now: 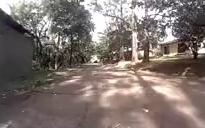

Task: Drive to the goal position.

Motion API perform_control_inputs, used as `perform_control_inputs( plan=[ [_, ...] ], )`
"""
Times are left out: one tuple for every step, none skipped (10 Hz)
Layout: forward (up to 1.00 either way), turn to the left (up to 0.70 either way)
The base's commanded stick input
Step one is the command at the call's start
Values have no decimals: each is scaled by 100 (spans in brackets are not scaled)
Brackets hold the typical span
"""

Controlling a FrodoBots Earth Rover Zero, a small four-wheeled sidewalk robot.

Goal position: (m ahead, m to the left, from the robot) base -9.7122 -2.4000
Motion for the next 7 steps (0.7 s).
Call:
perform_control_inputs(
  plan=[
    [0, -45],
    [0, -45],
    [0, -45],
    [0, -45],
    [0, -45],
    [0, -45],
    [0, -45]
  ],
)
